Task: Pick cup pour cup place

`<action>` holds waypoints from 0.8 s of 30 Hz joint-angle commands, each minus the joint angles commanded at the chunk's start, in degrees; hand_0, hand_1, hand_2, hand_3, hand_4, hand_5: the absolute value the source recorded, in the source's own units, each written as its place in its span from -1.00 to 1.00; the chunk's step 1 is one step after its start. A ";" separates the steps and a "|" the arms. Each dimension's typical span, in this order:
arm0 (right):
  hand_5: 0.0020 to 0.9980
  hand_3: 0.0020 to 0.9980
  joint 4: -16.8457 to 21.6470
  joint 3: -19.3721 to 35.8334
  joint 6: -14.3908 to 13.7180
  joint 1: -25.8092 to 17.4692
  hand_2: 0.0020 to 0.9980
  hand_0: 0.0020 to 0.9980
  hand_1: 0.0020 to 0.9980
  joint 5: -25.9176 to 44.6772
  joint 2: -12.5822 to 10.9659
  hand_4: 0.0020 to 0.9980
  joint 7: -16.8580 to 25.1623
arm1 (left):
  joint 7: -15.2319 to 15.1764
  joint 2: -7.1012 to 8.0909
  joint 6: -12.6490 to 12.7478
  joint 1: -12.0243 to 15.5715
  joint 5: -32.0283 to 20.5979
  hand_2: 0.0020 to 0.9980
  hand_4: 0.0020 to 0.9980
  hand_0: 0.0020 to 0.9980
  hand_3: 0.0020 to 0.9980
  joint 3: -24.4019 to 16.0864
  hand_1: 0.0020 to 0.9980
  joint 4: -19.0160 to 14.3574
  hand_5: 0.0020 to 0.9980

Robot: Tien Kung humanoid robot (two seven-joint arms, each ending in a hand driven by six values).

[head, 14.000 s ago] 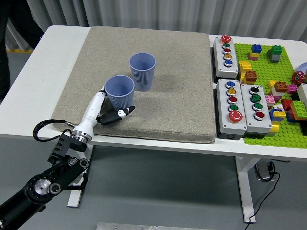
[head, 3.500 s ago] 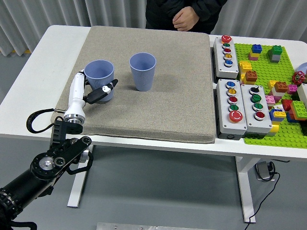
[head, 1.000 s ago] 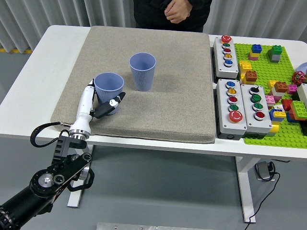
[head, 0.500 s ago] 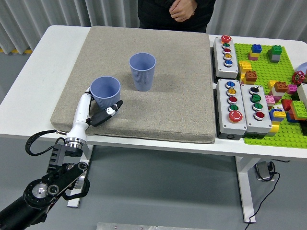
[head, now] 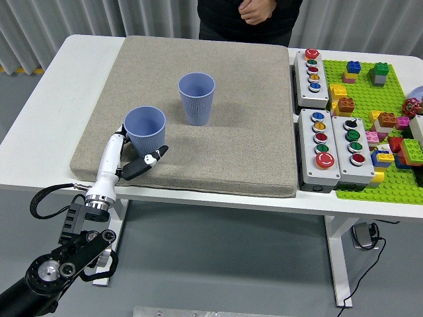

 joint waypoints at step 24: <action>-0.22 0.20 -0.03 0.26 0.00 0.10 0.22 0.41 0.31 -0.20 -0.15 -0.98 0.09 | 2.60 4.81 -2.39 5.64 3.70 0.88 0.95 0.46 0.86 -3.66 0.58 -9.98 0.08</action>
